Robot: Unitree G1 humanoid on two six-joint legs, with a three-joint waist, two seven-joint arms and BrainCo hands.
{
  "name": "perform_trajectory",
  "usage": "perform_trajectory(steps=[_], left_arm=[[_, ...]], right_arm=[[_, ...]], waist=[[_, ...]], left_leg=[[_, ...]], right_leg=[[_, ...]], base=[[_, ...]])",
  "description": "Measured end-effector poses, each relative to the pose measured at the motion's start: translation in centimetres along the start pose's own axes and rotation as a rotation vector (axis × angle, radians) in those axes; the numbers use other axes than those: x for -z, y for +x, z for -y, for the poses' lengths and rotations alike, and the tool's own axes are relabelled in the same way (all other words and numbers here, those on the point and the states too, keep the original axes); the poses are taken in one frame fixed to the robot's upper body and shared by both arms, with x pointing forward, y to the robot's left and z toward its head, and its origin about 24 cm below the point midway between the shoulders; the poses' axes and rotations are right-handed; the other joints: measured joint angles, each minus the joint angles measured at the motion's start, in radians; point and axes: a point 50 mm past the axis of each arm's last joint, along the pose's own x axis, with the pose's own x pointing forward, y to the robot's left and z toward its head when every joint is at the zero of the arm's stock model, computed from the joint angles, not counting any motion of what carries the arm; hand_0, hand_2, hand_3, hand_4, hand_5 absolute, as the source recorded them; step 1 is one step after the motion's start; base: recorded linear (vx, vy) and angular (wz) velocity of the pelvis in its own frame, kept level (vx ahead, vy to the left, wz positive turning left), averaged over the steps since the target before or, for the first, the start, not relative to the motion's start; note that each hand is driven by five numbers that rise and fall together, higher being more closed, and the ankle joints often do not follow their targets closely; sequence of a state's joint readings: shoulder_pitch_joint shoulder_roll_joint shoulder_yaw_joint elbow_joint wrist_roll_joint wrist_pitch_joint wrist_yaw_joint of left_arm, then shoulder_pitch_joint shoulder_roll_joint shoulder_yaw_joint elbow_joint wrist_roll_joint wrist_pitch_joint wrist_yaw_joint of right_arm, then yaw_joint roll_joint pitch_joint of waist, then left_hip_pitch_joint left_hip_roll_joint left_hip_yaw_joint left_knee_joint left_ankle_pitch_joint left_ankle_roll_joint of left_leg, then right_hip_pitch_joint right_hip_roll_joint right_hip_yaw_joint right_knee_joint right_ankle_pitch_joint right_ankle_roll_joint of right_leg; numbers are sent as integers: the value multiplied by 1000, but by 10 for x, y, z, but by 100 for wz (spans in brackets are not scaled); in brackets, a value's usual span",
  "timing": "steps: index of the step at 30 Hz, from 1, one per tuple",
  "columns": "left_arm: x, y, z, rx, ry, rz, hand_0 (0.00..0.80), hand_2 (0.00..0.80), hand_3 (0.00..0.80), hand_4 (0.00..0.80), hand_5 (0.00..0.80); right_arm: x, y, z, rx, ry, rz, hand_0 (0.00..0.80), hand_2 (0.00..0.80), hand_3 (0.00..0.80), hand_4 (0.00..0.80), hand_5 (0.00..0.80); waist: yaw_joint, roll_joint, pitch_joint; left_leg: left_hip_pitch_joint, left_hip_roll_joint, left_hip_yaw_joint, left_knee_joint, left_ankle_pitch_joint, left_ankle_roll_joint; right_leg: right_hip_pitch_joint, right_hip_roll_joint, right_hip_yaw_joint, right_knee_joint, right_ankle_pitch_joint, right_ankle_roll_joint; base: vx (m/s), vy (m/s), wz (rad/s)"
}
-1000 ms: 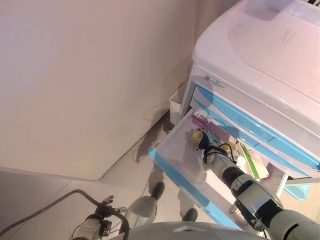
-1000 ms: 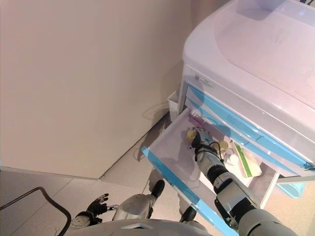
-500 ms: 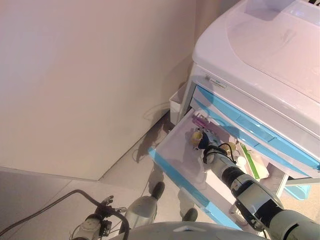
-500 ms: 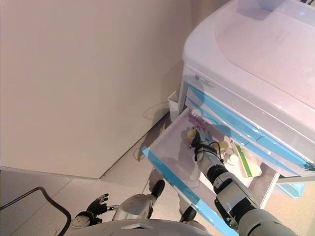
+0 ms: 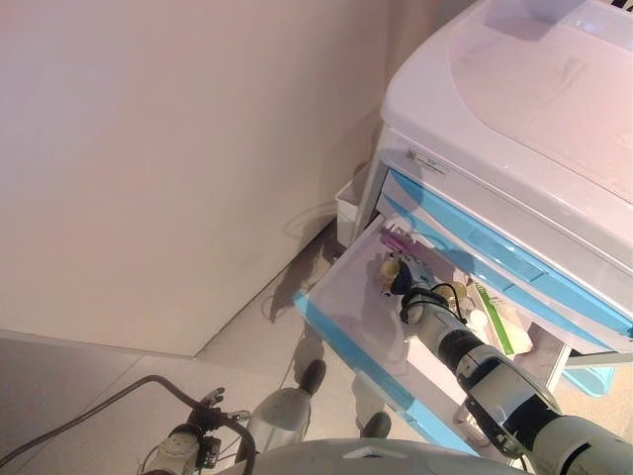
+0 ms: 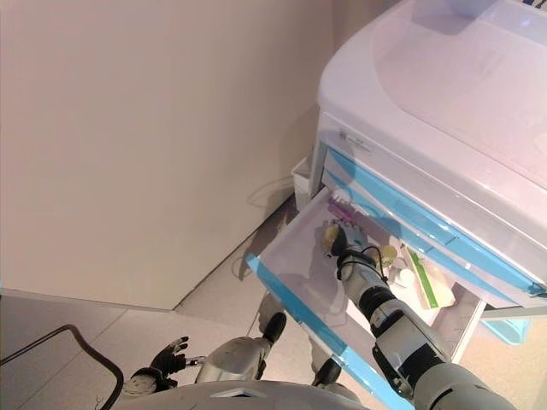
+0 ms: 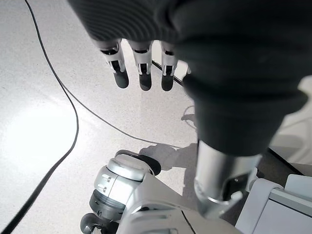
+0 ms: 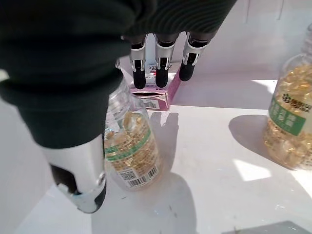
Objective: Open the drawer and pick up the medicine
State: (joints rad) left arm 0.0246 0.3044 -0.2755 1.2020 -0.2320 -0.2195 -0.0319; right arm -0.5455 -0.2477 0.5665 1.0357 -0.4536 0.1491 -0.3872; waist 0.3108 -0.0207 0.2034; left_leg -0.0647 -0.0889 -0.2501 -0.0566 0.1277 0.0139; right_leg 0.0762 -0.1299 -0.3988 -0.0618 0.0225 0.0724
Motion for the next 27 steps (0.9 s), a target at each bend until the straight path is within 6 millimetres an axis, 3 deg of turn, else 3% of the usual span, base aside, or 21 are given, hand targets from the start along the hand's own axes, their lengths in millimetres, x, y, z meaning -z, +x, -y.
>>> perform_trajectory(steps=[10,11,14,15,16,27], left_arm=[[0,0,0,0,0,-1,0,0,0,0,0],[1,0,0,0,0,-2,0,0,0,0,0],[1,0,0,0,0,-3,0,0,0,0,0],[2,-1,0,0,0,-4,0,0,0,0,0],[2,-1,0,0,0,-4,0,0,0,0,0],[2,-1,0,0,-1,-6,0,0,0,0,0]], right_arm=[[0,0,0,-1,0,0,0,0,0,0,0],[0,0,0,0,0,0,88,88,88,88,88],[0,0,0,-1,0,0,467,467,467,467,467],[0,0,0,1,0,1,759,759,759,759,759],[0,0,0,0,0,2,800,800,800,800,800],[0,0,0,0,0,2,800,800,800,800,800]], waist=[[0,0,0],[0,0,0],[0,0,0],[0,0,0],[0,0,0],[1,0,0]], left_leg=[[0,0,0,0,0,0],[0,0,0,0,0,0],[0,0,0,0,0,0],[0,0,0,0,0,0],[0,0,0,0,0,0],[-1,0,-1,0,0,0]], right_leg=[[0,0,0,0,0,0],[0,0,0,0,0,0],[0,0,0,0,0,0],[0,0,0,0,0,0],[0,0,0,0,0,0],[0,0,-1,0,0,0]], base=[[0,0,0],[0,0,0],[0,0,0],[0,0,0],[0,0,0],[0,0,0]])
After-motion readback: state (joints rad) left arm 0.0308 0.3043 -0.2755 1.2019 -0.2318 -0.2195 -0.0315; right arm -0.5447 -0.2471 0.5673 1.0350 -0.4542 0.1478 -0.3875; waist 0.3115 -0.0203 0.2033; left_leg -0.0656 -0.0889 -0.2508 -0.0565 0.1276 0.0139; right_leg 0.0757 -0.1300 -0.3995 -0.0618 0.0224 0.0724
